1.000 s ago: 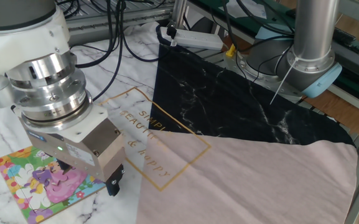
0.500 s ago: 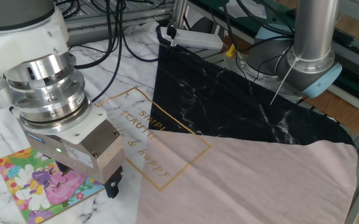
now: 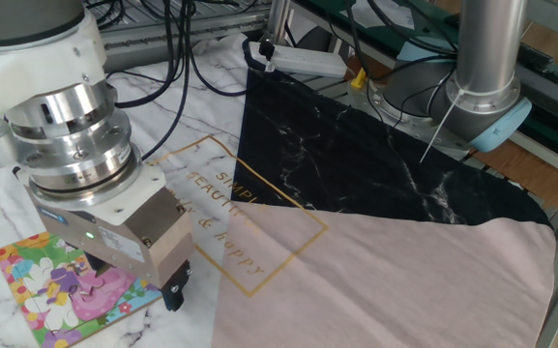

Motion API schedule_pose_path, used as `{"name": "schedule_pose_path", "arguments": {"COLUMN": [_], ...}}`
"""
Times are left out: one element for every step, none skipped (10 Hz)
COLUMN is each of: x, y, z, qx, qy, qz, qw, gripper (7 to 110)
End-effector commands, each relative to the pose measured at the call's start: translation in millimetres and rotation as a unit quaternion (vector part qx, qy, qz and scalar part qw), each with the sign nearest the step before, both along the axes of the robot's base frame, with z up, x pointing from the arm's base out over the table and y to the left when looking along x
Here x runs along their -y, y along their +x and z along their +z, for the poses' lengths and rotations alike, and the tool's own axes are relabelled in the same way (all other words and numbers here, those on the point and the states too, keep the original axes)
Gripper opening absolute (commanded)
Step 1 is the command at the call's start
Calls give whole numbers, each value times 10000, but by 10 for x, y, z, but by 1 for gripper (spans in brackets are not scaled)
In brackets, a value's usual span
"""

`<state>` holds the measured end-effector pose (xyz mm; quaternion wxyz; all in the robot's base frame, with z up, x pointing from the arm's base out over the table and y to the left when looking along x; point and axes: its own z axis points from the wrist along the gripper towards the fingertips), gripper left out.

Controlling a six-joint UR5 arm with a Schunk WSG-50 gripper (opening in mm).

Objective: Assemble one piece of a puzzle

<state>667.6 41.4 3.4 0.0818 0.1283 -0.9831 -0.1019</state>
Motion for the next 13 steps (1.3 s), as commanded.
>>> {"name": "schedule_pose_path", "arguments": {"x": [38, 18, -16, -85, -157, -190, -211, -206, -210, -268, -257, -242, -222], "y": [-32, -25, -6, -3, 12, 38, 50, 54, 59, 53, 40, 29, 32], "z": [19, 27, 39, 84, 129, 135, 133, 118, 92, 90, 80, 70, 53], "qx": [0, 13, 30, 17, 12, 32, 35, 35, 24, -19, -58, -89, -95], "qy": [15, 50, 91, 170, 259, 288, 300, 284, 297, 401, 376, 343, 305], "qz": [43, 26, -8, -75, -136, -148, -172, -172, -185, -230, -229, -230, -229], "qw": [10000, 10000, 10000, 9998, 9996, 9995, 9994, 9994, 9994, 9989, 9990, 9991, 9992], "gripper": [88, 88, 88, 88, 88, 88, 88, 88, 88, 88, 88, 88, 88]}}
